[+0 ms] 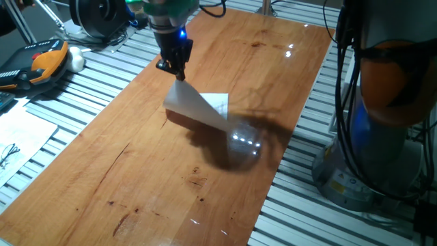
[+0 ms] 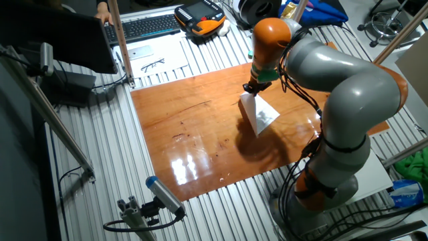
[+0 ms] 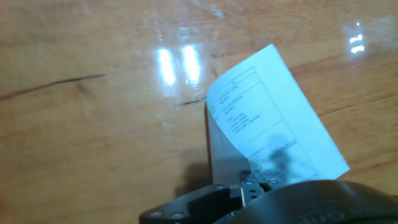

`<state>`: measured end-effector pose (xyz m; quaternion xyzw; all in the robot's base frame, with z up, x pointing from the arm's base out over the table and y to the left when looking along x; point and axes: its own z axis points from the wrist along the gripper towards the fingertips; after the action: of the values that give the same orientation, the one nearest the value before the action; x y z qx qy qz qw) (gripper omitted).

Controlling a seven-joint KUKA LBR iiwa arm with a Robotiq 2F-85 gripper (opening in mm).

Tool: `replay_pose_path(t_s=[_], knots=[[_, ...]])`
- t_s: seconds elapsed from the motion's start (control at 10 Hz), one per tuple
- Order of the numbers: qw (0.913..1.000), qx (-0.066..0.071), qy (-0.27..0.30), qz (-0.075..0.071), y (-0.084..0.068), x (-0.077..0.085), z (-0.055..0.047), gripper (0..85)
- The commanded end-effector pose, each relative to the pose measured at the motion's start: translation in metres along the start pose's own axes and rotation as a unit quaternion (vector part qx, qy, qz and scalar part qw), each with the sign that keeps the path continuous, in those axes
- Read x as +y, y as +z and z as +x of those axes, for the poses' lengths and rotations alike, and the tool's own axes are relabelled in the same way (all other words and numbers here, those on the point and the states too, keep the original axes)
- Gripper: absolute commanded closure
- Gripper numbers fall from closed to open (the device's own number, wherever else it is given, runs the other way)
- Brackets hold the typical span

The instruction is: Flip over and spread out the paper that is laid flat on the table

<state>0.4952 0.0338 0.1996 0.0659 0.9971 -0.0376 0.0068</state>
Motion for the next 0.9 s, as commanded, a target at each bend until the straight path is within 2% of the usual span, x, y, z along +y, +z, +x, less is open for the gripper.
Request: replay_pose_path(t_s=[0.0, 0.2, 0.5, 0.7, 0.8], knots=[[0.9998, -0.007, 0.017, 0.002, 0.004, 0.008, 0.002, 85.0], [0.9991, -0.024, 0.034, 0.000, 0.022, 0.024, 0.003, 85.0], [0.9991, -0.027, 0.031, -0.003, 0.043, 0.026, -0.004, 85.0], [0.9987, -0.036, 0.035, 0.003, 0.049, 0.027, -0.006, 85.0], [0.9985, -0.036, 0.040, -0.001, 0.053, 0.029, -0.006, 85.0]])
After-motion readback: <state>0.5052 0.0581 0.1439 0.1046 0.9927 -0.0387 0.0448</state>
